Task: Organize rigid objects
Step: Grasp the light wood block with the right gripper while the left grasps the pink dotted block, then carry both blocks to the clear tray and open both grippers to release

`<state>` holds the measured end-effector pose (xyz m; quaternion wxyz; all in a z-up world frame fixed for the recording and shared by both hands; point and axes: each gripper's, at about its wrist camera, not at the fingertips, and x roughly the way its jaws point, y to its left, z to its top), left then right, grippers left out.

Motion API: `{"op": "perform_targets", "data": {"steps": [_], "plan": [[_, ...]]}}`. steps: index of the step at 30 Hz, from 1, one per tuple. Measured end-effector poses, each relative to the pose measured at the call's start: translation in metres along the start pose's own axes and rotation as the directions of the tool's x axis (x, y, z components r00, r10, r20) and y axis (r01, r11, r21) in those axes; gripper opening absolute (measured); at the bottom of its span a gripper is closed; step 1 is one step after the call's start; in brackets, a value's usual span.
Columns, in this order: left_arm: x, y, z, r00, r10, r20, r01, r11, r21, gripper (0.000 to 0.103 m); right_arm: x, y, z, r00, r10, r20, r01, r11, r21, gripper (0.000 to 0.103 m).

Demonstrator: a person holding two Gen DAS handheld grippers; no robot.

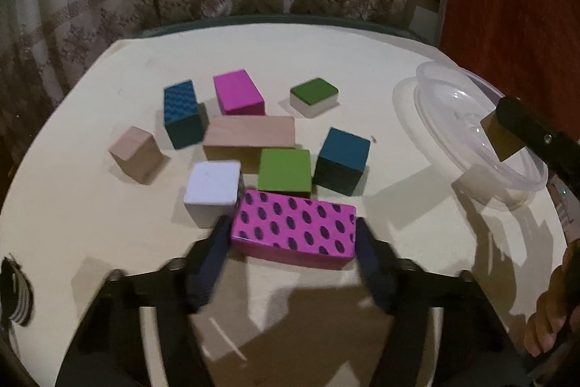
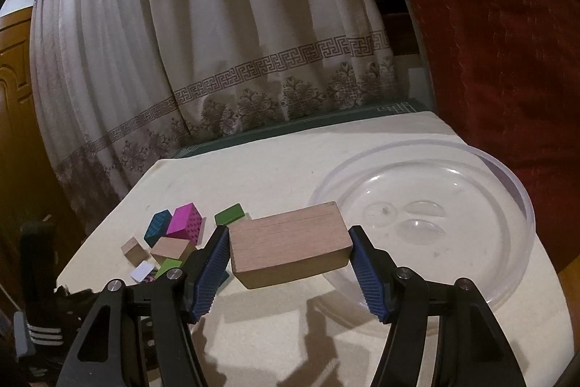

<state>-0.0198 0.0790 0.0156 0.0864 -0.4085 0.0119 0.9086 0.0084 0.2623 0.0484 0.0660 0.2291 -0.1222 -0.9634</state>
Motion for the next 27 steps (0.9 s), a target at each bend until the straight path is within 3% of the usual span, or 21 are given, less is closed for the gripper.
{"op": "perform_targets", "data": {"steps": [16,22,27], "plan": [[-0.056,-0.004,0.011,0.992,-0.041,0.118,0.044,0.999,-0.022,0.063,-0.015,-0.016,0.002,0.988,-0.138,0.072,0.136,0.99,0.038,0.068],[-0.077,-0.018,0.031,0.983,-0.059,0.175,0.059,0.998,0.007,0.063,-0.03,-0.033,0.014,0.973,-0.208,0.096,0.202,0.977,0.069,0.068],[-0.086,-0.038,0.052,0.973,-0.09,0.213,0.084,0.996,0.038,0.063,-0.047,-0.05,0.025,0.948,-0.286,0.139,0.279,0.958,0.071,0.068]]}}
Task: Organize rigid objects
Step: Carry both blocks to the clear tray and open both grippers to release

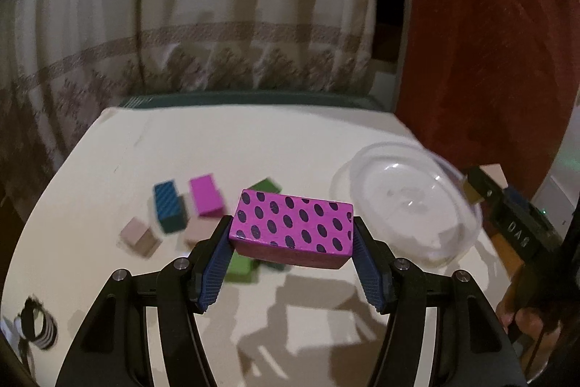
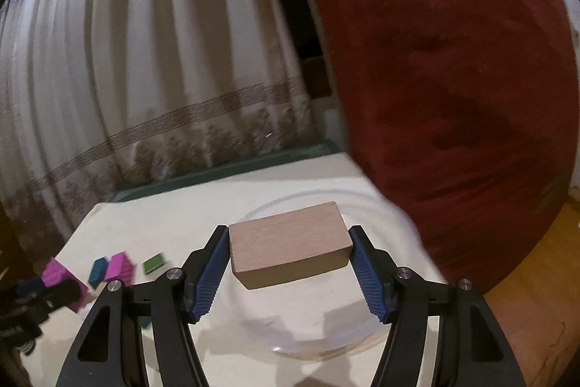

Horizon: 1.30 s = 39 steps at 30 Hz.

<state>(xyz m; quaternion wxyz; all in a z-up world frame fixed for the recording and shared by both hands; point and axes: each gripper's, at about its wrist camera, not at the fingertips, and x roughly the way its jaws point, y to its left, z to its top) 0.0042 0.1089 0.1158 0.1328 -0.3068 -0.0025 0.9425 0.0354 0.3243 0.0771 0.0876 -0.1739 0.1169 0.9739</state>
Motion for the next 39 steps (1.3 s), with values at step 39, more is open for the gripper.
{"op": "perform_targets", "data": {"steps": [39], "plan": [[0.056,-0.063,0.038,0.998,-0.057,0.038,0.055,0.997,0.046,0.087,0.028,-0.046,-0.006,0.993,-0.116,0.012,0.116,0.992,0.051,0.088]]}}
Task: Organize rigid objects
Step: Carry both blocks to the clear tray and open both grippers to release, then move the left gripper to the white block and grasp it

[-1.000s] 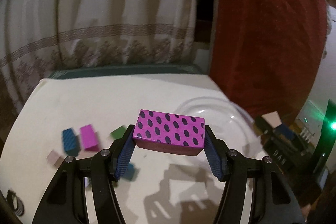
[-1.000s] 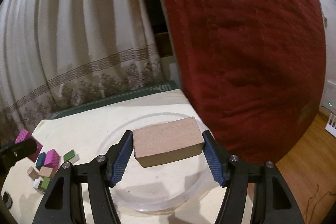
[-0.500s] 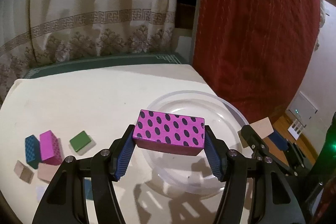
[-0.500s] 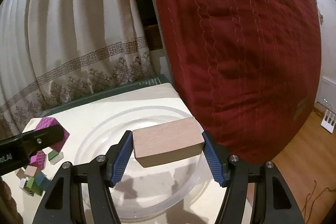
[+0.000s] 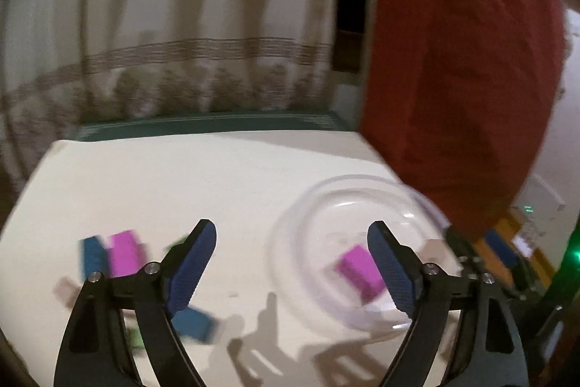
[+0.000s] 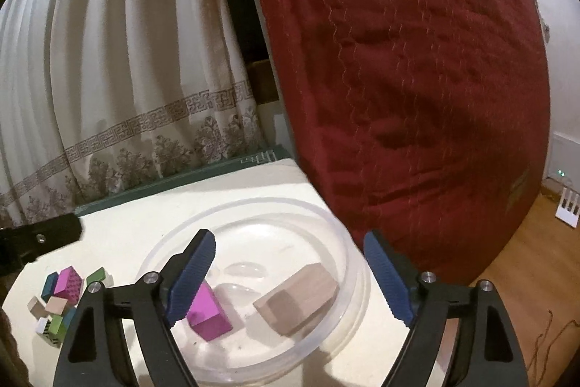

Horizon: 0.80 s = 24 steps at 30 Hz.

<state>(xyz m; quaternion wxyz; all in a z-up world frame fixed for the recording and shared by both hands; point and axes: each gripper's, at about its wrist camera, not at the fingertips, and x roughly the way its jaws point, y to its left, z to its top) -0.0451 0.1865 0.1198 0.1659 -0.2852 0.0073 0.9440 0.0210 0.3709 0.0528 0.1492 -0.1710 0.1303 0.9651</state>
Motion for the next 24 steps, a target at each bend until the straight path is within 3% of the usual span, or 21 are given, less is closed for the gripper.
{"op": "perform_targets", "data": {"steps": [4,10,24], "plan": [[-0.007,0.017,-0.004,0.997,0.077,0.002,-0.077,0.997,-0.021,0.087,0.001,0.001,-0.002,1.0,0.01,-0.016,-0.01,1.0,0.002,0.091],[-0.013,0.035,-0.011,0.995,0.101,-0.012,-0.101,0.993,-0.054,0.087,0.0,0.003,-0.004,1.0,0.011,-0.011,-0.012,1.0,-0.012,0.097],[-0.03,0.074,-0.029,0.981,0.19,-0.041,-0.193,0.977,-0.091,0.087,0.002,0.006,-0.003,1.0,0.006,-0.013,-0.006,1.0,-0.02,0.1]]}}
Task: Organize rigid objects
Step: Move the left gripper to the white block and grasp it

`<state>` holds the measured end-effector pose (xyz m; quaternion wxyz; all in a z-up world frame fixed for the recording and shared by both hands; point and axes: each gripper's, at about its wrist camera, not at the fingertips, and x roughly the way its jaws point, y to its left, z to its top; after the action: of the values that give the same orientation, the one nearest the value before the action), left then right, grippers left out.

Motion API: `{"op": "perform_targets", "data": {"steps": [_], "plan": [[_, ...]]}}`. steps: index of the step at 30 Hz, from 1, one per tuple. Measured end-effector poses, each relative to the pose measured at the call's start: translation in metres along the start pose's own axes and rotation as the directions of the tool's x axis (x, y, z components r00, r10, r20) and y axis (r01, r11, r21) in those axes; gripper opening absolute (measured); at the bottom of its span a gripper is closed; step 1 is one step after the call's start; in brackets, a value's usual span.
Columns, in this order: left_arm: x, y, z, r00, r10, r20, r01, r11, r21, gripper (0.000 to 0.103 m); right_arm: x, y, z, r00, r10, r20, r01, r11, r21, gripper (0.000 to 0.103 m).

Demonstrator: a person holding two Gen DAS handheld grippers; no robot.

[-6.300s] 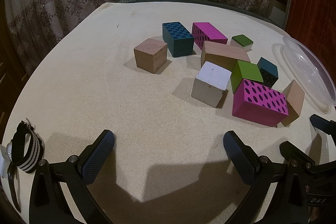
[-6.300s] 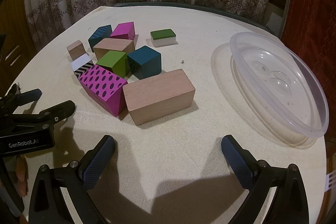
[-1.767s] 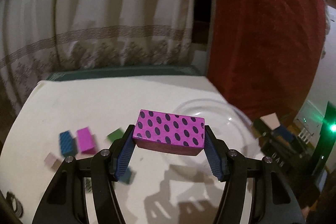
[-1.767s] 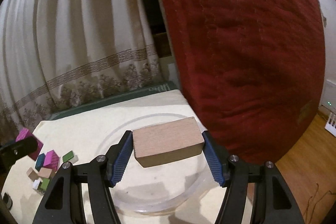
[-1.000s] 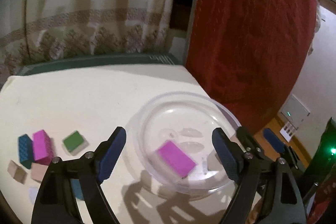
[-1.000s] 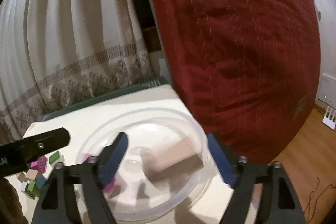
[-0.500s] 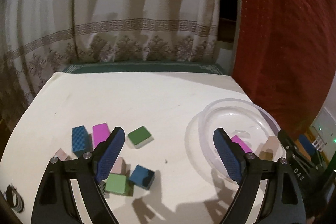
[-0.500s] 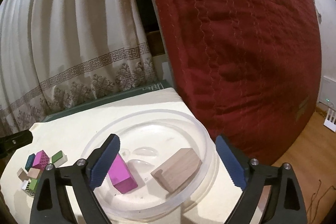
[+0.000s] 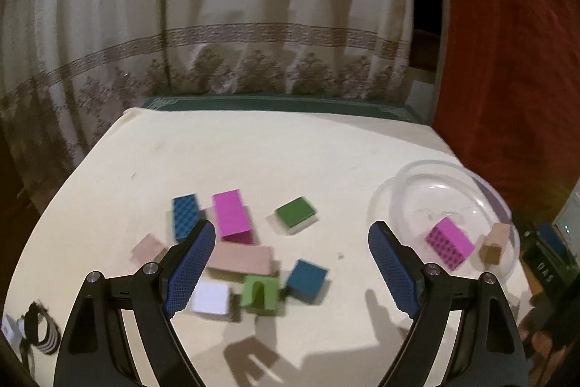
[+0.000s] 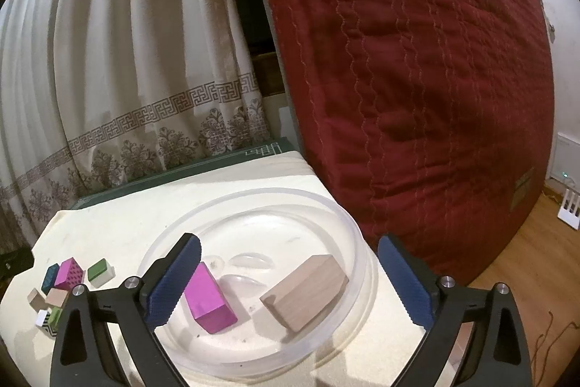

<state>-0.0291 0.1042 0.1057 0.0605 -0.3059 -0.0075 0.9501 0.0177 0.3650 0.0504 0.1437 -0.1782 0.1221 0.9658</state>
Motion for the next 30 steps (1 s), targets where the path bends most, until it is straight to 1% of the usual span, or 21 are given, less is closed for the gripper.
{"op": "perform_targets", "data": {"steps": [5,10,18,21,24,28,30], "plan": [[0.0,0.02,-0.011,0.999,0.04,-0.023,-0.041,0.999,-0.027,0.087,-0.001,0.0,-0.002,1.0,-0.004,0.005,0.004,1.0,-0.005,0.101],[0.0,0.036,-0.024,0.996,0.071,-0.046,-0.072,0.997,-0.035,0.087,-0.001,0.001,-0.001,1.0,-0.009,0.008,0.009,1.0,-0.009,0.101],[0.002,0.061,-0.047,0.991,0.09,-0.1,-0.096,0.994,-0.051,0.087,-0.004,0.01,-0.001,1.0,-0.021,0.004,0.021,0.999,-0.046,0.101],[0.005,0.069,-0.055,0.987,0.103,-0.126,-0.11,0.992,-0.054,0.087,-0.012,0.019,-0.003,1.0,0.007,-0.008,-0.008,0.997,-0.072,0.101],[0.007,0.075,-0.06,0.985,0.092,-0.147,-0.102,0.993,-0.062,0.087,-0.019,0.027,-0.003,0.999,0.037,-0.017,-0.038,0.996,-0.083,0.101],[0.011,0.081,-0.061,0.984,0.079,-0.16,-0.091,0.993,-0.071,0.087,-0.03,0.048,-0.004,0.994,0.104,-0.027,-0.106,0.988,-0.109,0.101],[0.014,0.083,-0.061,0.984,0.071,-0.161,-0.085,0.993,-0.08,0.087,-0.033,0.062,-0.007,0.988,0.147,-0.053,-0.153,0.981,-0.122,0.101]]}}
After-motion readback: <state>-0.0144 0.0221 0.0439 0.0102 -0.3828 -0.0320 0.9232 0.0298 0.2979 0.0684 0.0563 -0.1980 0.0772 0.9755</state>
